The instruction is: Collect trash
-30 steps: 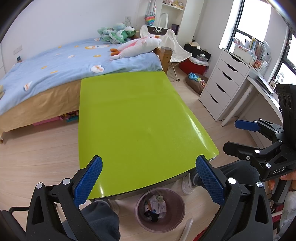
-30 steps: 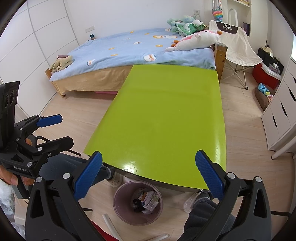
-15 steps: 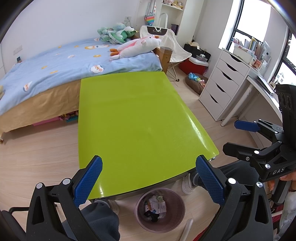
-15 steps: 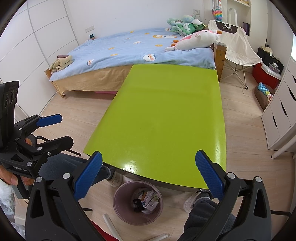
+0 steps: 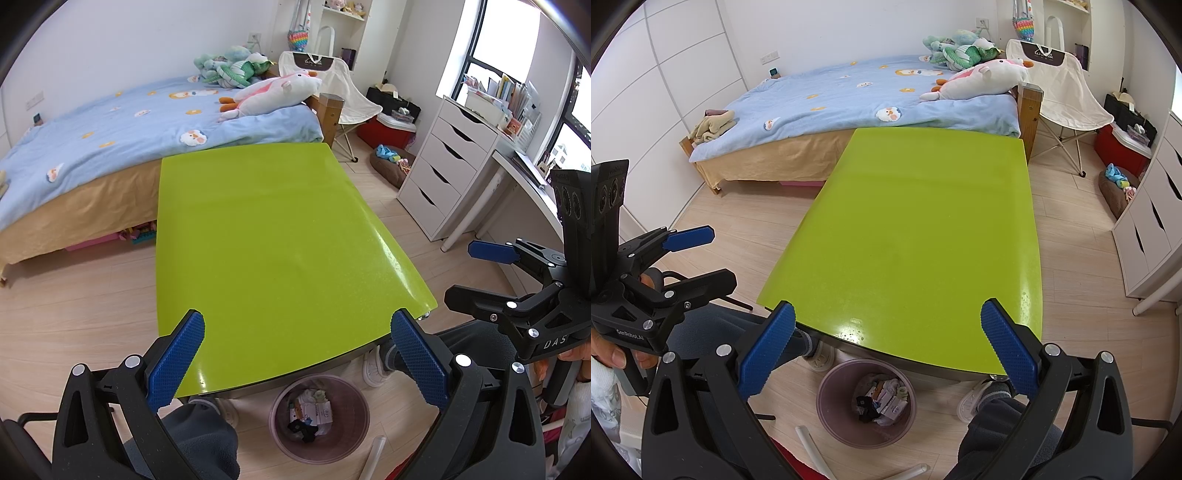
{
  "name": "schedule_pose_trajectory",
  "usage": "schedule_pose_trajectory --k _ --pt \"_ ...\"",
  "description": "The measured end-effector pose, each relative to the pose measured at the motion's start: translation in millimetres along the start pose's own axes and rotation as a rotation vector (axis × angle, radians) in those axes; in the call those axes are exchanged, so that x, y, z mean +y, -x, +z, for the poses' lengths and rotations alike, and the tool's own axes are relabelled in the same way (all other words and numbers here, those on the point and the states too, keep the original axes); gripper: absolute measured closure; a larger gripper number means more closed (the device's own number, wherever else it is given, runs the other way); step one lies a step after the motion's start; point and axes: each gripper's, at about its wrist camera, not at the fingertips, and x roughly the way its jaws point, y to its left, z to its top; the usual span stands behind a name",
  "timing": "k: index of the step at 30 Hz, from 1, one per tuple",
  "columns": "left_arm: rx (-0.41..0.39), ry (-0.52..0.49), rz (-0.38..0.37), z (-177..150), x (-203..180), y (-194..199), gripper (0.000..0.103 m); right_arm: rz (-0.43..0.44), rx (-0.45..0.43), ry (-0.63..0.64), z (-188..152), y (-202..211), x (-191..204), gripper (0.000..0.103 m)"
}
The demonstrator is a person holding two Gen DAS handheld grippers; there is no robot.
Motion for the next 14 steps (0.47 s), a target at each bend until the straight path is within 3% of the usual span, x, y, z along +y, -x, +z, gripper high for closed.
schedule_pose_trajectory --k 14 --pt "-0.021 -0.031 0.034 -1.6 -0.9 1.1 0.006 -0.001 0.0 0.0 0.7 0.3 0.3 0.004"
